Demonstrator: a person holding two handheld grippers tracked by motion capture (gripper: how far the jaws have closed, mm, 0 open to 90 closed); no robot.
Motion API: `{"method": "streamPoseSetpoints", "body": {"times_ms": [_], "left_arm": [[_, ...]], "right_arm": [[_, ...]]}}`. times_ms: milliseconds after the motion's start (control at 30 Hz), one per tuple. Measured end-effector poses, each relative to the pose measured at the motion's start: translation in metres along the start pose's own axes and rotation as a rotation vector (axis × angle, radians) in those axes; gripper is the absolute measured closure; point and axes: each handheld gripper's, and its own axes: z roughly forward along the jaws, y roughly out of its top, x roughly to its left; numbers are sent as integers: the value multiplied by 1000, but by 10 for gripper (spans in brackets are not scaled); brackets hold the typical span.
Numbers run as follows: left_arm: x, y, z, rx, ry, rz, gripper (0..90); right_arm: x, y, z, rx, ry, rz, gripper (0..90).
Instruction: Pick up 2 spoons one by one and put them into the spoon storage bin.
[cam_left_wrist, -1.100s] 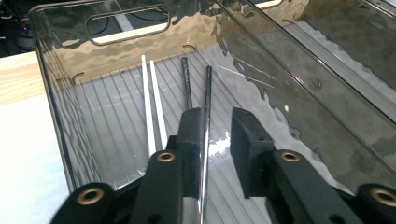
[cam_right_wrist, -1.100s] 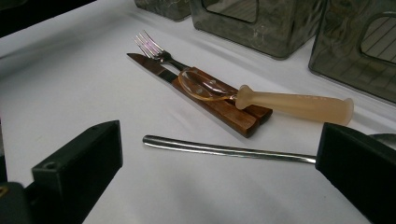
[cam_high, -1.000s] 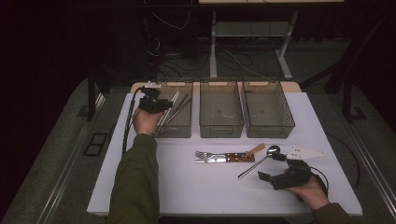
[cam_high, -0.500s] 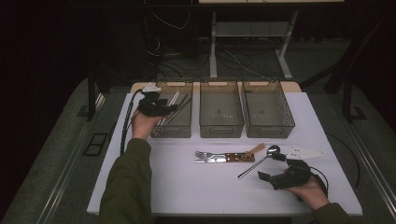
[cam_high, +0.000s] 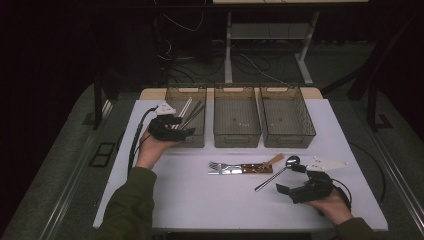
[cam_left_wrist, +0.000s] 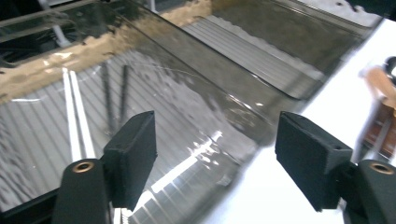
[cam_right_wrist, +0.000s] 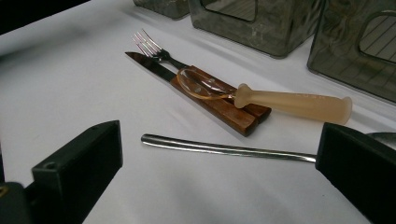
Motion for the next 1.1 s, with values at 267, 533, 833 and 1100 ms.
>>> {"method": "streamPoseSetpoints", "body": {"times_ms": [267,533,833,1100], "left_arm": [[-30,-22,-13,-40,-34,5,192],[-60,-48,-25,-79,-55,54,111],[-76,-75,-33,-48,-99,41,6],[-91,-95,-35,-14,-121,48,0]], "right_arm": [[1,1,0,1,2,-4,10],[2,0,0,1,3,-8,10],[1,1,0,4,3,-4,10],[-2,2,-3,29,-15,-5,10]]}}
